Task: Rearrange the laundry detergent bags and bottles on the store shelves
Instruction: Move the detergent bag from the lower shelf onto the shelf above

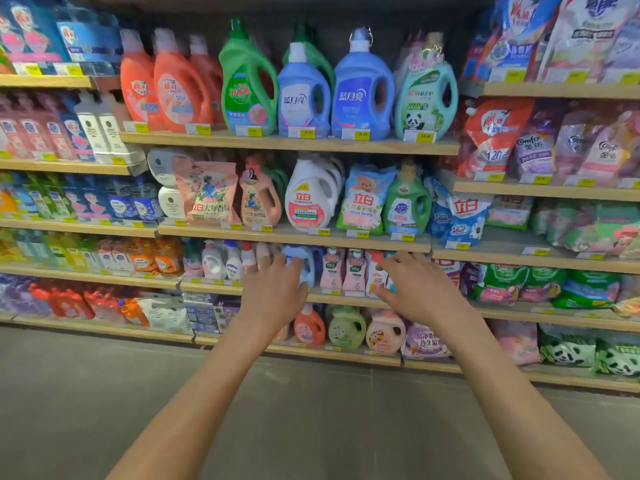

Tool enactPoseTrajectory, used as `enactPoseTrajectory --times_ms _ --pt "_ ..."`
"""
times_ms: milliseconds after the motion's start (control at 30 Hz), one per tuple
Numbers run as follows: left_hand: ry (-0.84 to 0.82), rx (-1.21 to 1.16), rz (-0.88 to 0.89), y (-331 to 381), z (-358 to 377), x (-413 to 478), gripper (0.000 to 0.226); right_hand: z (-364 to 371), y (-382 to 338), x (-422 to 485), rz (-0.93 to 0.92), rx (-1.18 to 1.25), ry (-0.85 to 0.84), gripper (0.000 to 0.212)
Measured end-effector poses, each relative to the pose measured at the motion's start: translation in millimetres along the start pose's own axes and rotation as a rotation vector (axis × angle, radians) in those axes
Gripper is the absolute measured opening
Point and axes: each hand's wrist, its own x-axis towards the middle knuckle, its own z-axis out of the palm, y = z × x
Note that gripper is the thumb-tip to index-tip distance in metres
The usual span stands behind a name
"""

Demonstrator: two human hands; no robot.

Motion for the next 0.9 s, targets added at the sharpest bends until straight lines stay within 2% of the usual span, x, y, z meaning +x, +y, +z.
enactPoseTrajectory --times_ms 433,667,900 --pt "-0.078 -0.072 0.081 -22 65 145 0.042 42 15 137 0.111 0.061 -0.098 0.051" --pt "-0.147 -0.065 0.114 -7 101 222 0.041 76 67 201 0.161 0.137 -0.125 0.054" --pt "-0.217 -0.129 0.064 23 142 306 0.039 98 131 275 0.167 0.19 -0.128 0.049"
